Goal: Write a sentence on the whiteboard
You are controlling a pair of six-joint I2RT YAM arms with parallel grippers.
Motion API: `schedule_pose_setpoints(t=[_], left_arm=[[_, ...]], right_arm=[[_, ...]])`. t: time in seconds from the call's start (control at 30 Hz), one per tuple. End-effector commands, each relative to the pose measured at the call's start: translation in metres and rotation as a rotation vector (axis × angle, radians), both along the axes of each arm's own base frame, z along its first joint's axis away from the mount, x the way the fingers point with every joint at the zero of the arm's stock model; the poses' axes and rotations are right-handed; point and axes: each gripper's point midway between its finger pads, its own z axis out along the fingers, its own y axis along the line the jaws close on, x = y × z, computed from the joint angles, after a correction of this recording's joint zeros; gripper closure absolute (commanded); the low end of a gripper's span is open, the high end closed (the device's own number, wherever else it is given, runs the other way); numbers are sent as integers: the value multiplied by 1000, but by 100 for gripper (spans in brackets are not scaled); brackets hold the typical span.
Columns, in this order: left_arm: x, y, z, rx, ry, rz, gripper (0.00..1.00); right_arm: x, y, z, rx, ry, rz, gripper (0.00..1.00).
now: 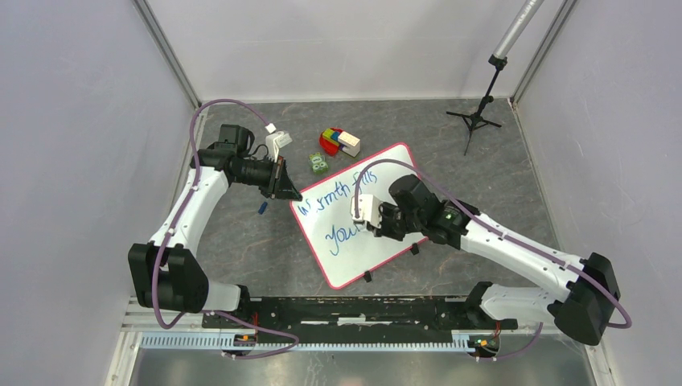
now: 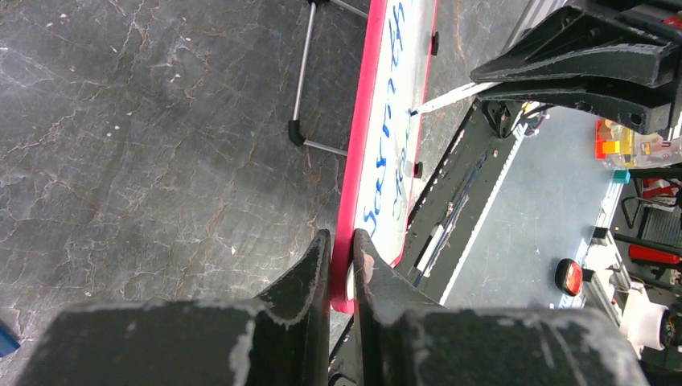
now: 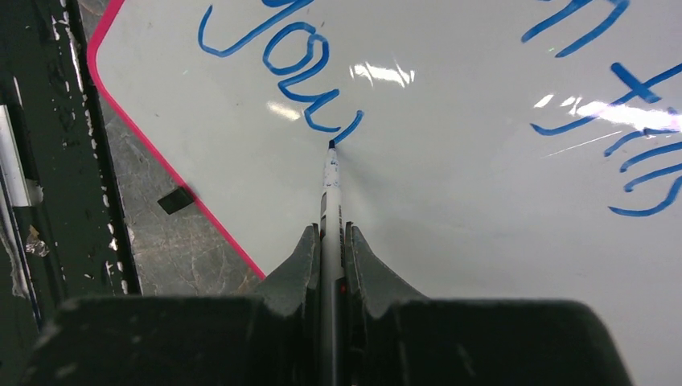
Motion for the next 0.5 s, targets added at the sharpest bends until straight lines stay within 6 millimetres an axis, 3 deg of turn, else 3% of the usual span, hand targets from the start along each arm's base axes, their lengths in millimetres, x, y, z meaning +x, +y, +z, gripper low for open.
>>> schedule_pose_setpoints(t=[0.0,0.17,0.47], left_arm=[[4,3,-1,39,-29,22,98],[4,3,-2,39,-27,20,98],[4,4,-2,43,-31,23,97]], right_arm=[[-11,-9,-16,-29,37,17,100],[-5,-2,-3,3,11,16,100],[23,6,23,36,-42,-41,100]])
